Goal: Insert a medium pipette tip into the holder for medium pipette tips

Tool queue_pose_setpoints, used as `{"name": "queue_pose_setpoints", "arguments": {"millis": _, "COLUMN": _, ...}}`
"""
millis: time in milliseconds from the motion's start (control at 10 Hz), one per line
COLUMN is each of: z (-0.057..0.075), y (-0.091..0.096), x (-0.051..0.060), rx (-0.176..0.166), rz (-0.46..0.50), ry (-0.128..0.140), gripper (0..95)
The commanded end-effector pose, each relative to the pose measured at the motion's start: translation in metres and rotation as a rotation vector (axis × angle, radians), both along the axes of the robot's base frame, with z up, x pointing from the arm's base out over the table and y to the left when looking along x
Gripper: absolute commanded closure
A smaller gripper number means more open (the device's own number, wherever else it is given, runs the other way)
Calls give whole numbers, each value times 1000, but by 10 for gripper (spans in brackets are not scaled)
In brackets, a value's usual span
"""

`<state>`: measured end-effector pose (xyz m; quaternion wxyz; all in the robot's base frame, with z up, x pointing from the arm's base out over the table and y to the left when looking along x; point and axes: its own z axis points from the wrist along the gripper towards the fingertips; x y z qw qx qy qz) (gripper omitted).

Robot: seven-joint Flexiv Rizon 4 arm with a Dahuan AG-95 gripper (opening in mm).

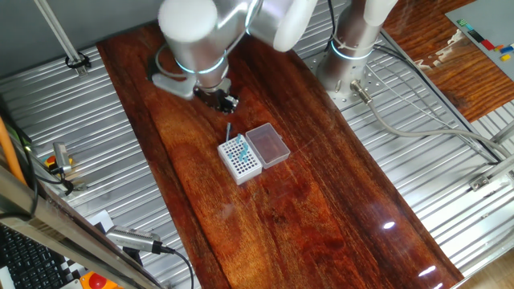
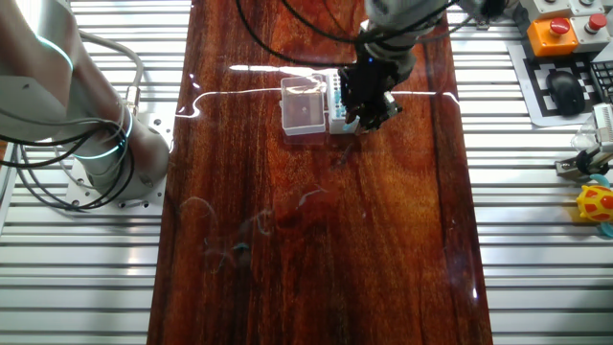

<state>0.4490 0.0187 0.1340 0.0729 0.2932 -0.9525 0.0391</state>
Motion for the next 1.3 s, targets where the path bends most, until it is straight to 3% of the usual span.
{"name": "queue_pose_setpoints", "arguments": {"millis": 100, "z": 1, "y": 0, "x": -2, "rx": 67, "rz": -88, "ry": -76, "gripper": 950}}
{"name": "queue_pose_setpoints", "arguments": {"millis": 200, "z": 1, "y": 0, "x": -2, "rx": 78, "rz": -98, "ry": -97, "gripper": 950}}
{"name": "queue_pose_setpoints", "arguments": {"millis": 500, "z": 5, "y": -2, "x": -7, "rx": 101, "rz": -103, "ry": -107, "gripper": 950}}
{"name": "queue_pose_setpoints", "arguments": {"millis": 1000, "z": 10, "y": -19, "x": -38, "rx": 108, "rz": -77, "ry": -118, "gripper": 950}}
{"name": "queue_pose_setpoints", "arguments": {"millis": 1300, "z": 10, "y": -19, "x": -38, "rx": 111, "rz": -105, "ry": -132, "gripper": 950}}
